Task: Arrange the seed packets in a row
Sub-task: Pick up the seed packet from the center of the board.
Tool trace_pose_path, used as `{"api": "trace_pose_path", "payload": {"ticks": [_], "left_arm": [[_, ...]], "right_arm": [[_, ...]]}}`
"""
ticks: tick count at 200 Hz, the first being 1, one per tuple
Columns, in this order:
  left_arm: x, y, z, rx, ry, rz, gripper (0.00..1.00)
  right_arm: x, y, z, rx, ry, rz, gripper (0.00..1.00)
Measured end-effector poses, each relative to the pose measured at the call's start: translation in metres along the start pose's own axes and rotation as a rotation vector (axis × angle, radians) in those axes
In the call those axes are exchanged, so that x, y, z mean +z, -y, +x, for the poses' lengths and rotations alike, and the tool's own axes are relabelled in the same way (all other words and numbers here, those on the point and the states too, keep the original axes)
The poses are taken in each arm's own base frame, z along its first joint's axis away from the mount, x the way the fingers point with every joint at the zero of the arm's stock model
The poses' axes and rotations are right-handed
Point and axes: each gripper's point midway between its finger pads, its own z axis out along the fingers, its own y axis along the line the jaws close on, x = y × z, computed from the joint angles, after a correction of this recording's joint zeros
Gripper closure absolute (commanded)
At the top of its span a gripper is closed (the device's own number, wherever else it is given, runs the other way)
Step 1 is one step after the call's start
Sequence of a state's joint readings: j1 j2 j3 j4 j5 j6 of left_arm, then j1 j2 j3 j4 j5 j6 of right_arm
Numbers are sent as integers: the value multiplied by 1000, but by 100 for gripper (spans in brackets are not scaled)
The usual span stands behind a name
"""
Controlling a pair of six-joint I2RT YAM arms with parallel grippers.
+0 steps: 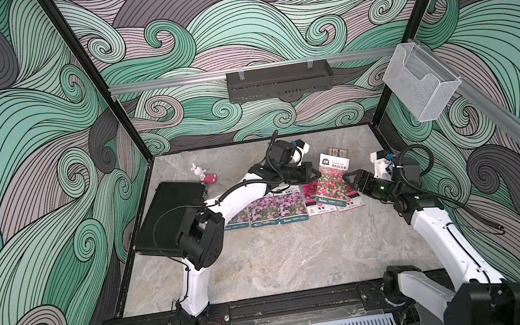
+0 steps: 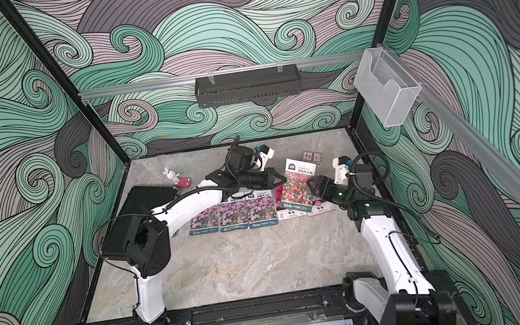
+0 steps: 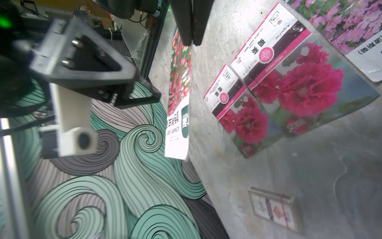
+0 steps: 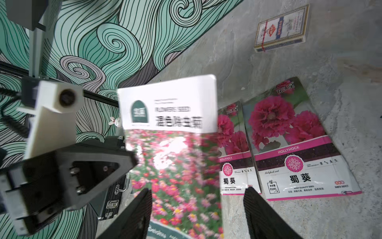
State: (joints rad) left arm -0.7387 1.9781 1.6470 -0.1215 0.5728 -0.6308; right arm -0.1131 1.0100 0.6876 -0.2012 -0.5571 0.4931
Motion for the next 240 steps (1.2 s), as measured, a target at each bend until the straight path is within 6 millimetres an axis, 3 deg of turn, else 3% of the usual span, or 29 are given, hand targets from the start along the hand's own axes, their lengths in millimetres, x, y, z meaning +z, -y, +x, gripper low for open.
{"api": "trace_pose_path", "payload": {"ticks": [19,45,77,115,194,240], "left_arm": [[-15,10,-7,-3,27,26,100],[-23,6,-6,-27,31,29,100],[-23,-2,0,-61,18,24,100],[-23,4,-4,-72,31,50,100],[-24,12,-8,-91,41,89,100],[-24,14,-7,-105,39,112,100]], "right_arm": [[7,8,5,49,7,-37,28],[13,17,12,131,17,-89,29],[11,-2,1,147,62,-208,30],[6,-18,-10,141,101,-285,31],[18,-23,-5,159,77,-334,36],[21,-32,-6,163,82,-374,48]]}}
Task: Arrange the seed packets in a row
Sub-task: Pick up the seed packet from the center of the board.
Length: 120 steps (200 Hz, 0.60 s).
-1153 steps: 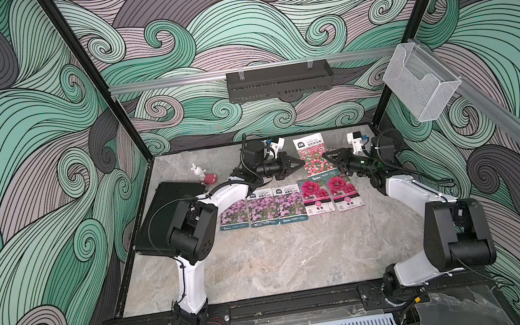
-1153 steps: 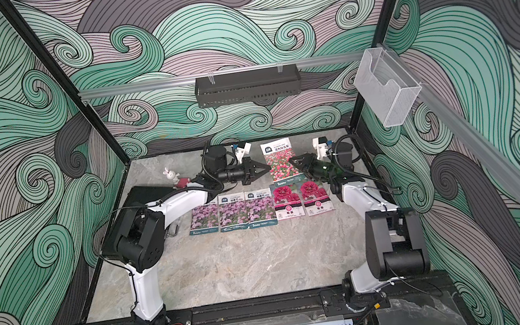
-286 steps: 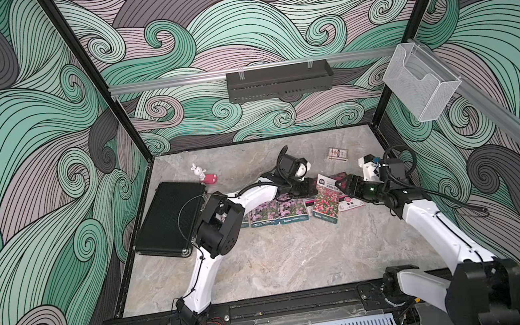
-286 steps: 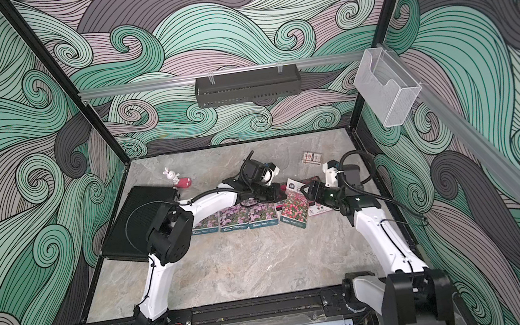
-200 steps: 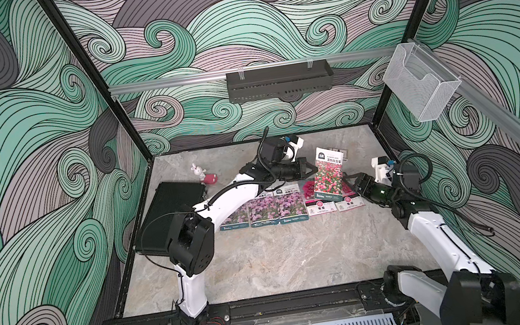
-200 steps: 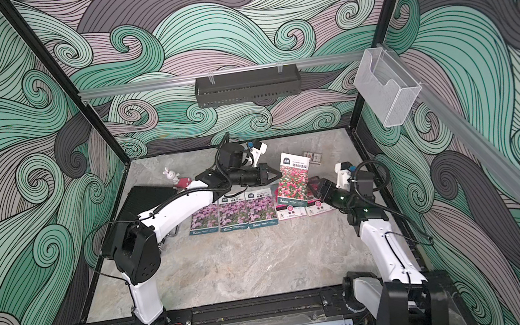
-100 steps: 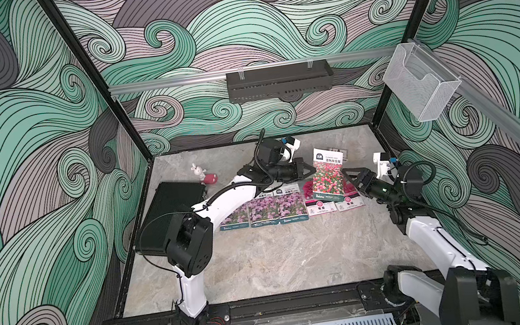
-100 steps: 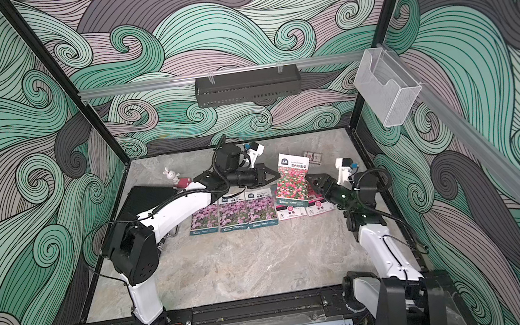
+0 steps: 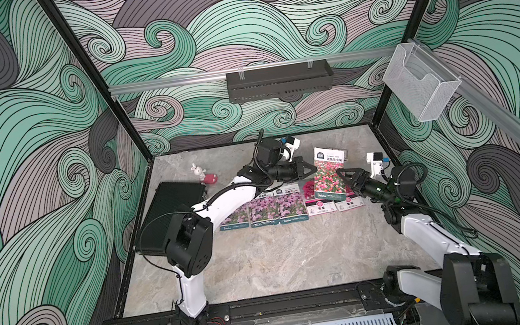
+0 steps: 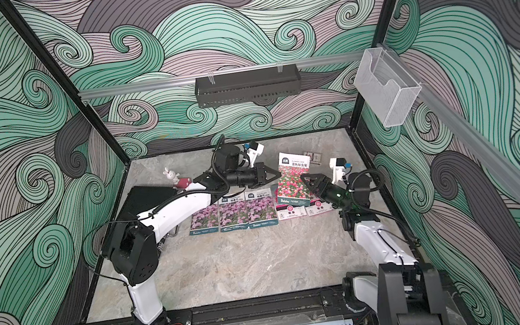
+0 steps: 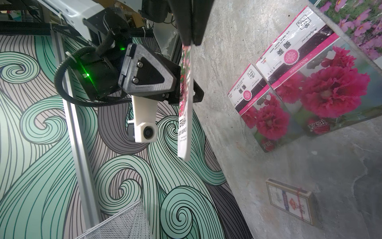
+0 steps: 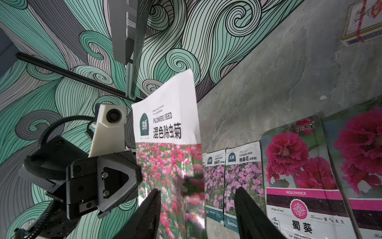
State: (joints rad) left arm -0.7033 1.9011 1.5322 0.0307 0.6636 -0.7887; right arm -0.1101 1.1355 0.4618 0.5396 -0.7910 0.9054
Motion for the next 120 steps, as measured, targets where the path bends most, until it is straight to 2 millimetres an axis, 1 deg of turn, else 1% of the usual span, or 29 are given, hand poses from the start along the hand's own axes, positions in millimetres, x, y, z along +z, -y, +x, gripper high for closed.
{"api": "trace_pose_path", "payload": {"ticks": [40,53,93,120], "left_arm": [[0,1,-1,-5,2,7,100],[0,1,-1,-5,2,7,100],[0,0,-1,-4,2,4,100],[0,-2,0,0,-1,-4,100]], "right_arm": [[4,-2,0,19,7,-30,68],[5,-4,1,20,6,-35,77],[5,-6,6,0,-7,-28,89],[5,-8,6,-28,-22,6,93]]}}
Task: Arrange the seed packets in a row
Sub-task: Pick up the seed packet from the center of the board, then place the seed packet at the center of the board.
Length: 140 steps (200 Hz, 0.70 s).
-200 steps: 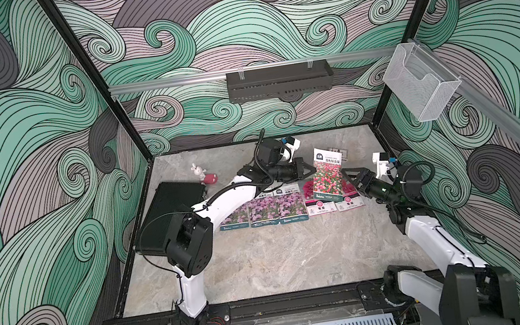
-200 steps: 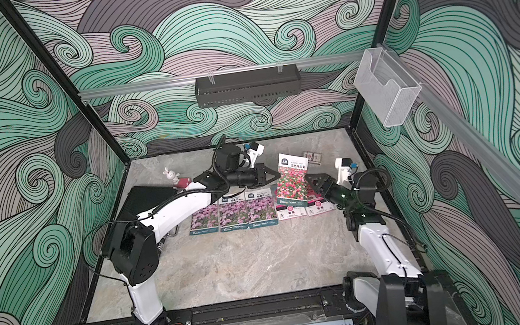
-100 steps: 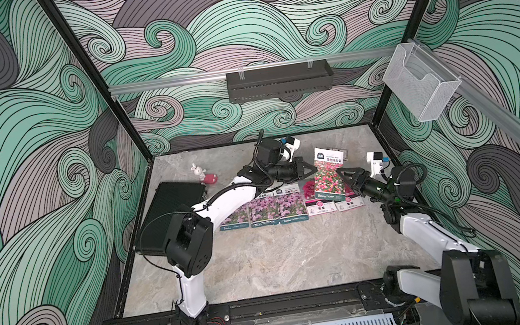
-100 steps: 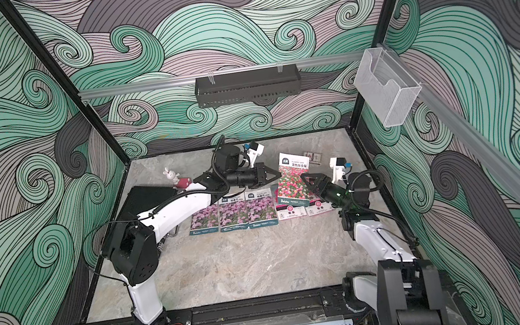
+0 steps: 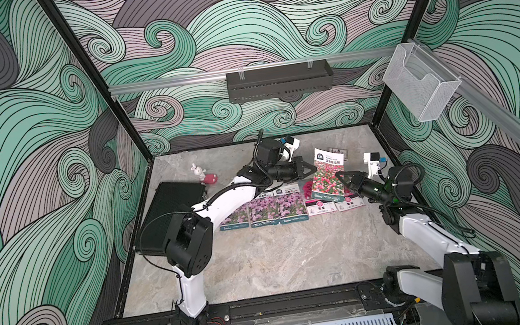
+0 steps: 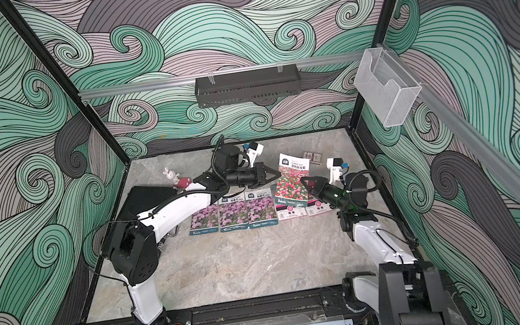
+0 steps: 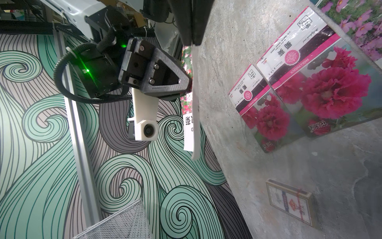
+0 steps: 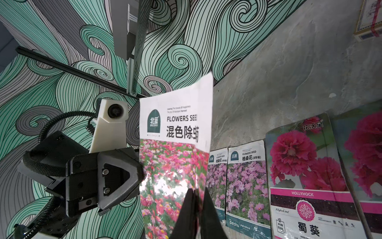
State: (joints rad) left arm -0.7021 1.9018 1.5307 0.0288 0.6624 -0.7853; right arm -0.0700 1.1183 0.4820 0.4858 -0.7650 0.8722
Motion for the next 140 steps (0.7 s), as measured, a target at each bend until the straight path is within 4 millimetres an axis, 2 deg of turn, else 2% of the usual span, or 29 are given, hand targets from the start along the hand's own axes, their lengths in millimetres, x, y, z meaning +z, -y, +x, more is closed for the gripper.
{"api": "trace_pose_path", "payload": {"ticks": [10,20,41,55,75,112,140], "left_arm": [[0,-1,0,2,-1,-3,100],[0,-2,1,4,-1,-7,93],[0,-2,0,9,1,-10,91],[0,-3,1,11,1,-13,78],[0,-9,2,13,2,-30,71],[-1,-31,17,-4,-14,-100,70],[-15,-43,33,-14,-19,-159,70]], "right_arm": [[-1,-4,-3,-21,-3,11,93],[-3,-10,-7,-46,-2,26,93],[-9,-25,-19,-130,3,61,92],[-14,-38,-28,-195,10,83,93],[-21,-46,-37,-275,13,136,95],[-30,-28,-38,-356,-28,287,95],[-32,-4,-39,-389,-86,412,93]]}}
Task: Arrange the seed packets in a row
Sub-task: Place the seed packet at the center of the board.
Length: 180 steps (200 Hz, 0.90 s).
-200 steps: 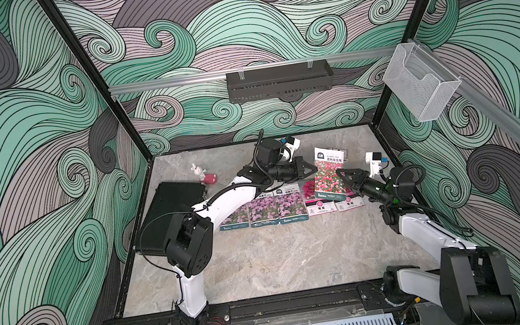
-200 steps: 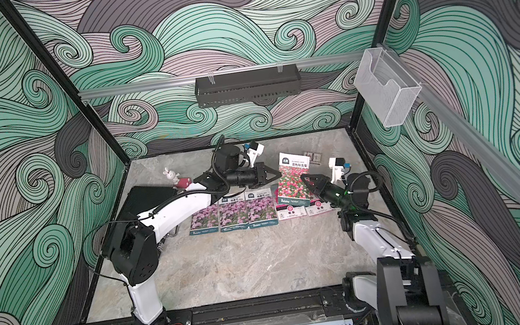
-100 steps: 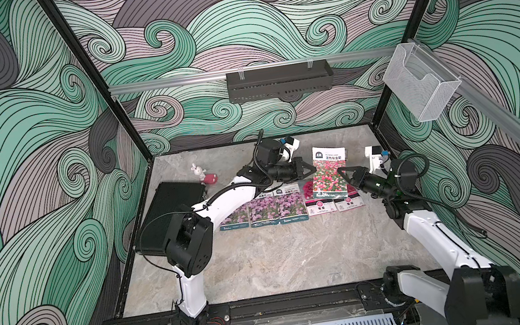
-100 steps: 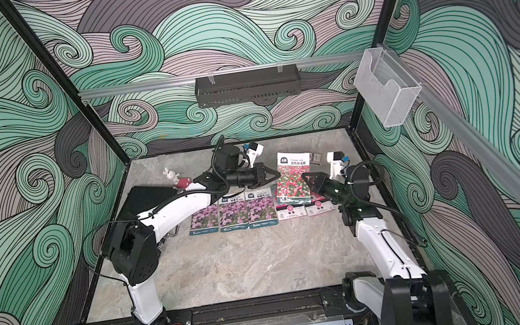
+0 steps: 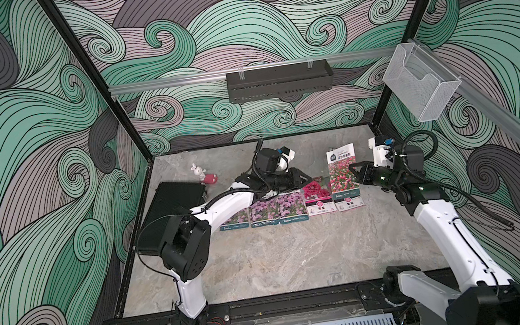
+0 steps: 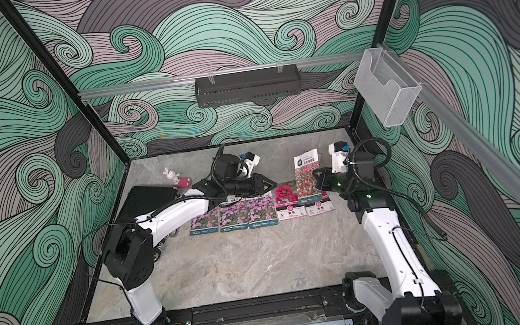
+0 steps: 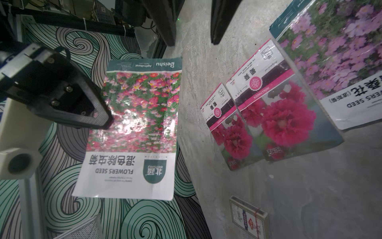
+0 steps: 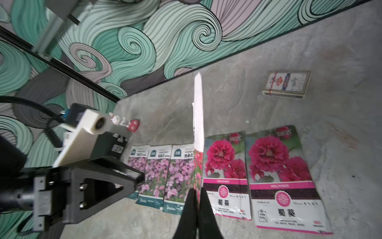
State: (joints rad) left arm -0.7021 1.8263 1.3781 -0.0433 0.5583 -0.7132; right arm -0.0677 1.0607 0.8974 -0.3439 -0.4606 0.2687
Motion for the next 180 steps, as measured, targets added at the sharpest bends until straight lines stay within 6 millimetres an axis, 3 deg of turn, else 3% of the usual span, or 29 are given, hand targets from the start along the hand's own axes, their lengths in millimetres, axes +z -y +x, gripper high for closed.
{"api": "trace_pose_path", "payload": {"ticks": [35,117,139,180], "left_arm": [[-26,-3,12,15,18,-63,69],[-110,9,59,68,77,-112,69],[-117,9,66,82,84,-113,69],[-114,-8,83,65,50,-141,69]], "right_arm": [[19,32,-2,-28,-116,139,95],[57,112,-1,-91,-296,404,100],[62,135,8,-82,-332,442,100],[53,173,21,-30,-343,495,99]]}}
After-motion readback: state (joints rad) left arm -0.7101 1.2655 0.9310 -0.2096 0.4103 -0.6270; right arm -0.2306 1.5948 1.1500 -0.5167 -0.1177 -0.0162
